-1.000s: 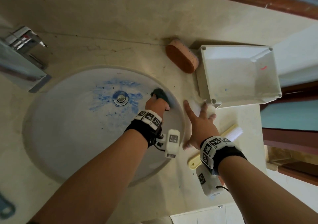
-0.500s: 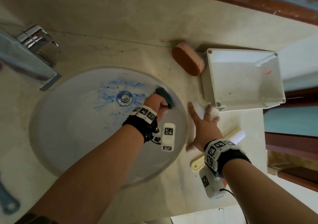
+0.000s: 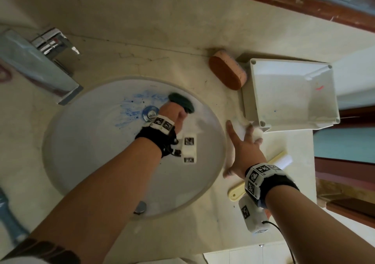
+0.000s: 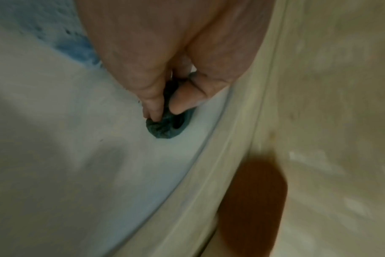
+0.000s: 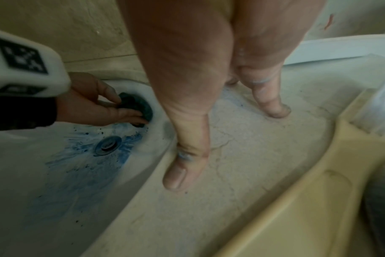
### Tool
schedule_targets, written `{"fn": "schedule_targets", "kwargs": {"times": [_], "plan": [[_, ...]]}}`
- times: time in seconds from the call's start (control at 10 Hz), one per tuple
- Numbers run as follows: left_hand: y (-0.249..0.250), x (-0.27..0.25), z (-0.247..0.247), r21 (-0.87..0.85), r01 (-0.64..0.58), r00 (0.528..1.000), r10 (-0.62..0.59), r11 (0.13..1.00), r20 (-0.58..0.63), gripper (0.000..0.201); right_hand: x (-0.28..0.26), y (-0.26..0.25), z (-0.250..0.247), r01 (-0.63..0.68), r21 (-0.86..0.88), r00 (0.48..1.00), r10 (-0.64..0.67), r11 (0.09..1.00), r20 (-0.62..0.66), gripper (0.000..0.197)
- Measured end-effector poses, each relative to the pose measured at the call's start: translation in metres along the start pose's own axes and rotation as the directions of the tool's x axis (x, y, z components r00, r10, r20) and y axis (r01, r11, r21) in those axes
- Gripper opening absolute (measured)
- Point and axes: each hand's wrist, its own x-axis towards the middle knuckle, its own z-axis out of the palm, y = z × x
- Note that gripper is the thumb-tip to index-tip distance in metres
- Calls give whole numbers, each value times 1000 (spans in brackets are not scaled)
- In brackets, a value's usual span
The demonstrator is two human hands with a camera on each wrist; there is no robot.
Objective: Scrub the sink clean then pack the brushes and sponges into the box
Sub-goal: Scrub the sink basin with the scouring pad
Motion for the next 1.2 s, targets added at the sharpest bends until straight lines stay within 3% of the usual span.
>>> {"fn": "schedule_targets", "kwargs": {"times": [0.1,0.3,0.5,0.6,0.7,0.8,1.0,1.2], "plan": [[6,2,-7,-45,8,999,-10,999,-42,22,0,-1,0,-8,4,1000,8,1000,-1,153],[-26,-17,24,-66,33,998,-30,997,53,33,0,-2,0,-21,7,1000,21,1000,13,153],[24,-14,-11,-105,9,992,-22,994,-125,19,-1,-2,0,-21,-7,1000,21,1000,11,153],[14,-13,-7,-88,6,992,-17,996,-127,18,-1,-2,0,-16,-4,1000,17,1000,12,153],[-7,-11,8,-141,25,1000,-27,990,-16,22,0,-2,-1,-16,-4,1000,16,1000,11,153],[-2,-23,19,-375,-5,994,-35,927,-101,28,0,-2,-1,-16,3,1000,16,1000,11,153],[33,-22,-18,-371,-45,974,-42,927,-223,22,-1,-3,-2,-15,-14,1000,15,1000,6,153],[17,-31,8,-473,-61,972,-56,879,-229,25,-1,-2,-2,-17,-9,1000,17,1000,6,154]]}}
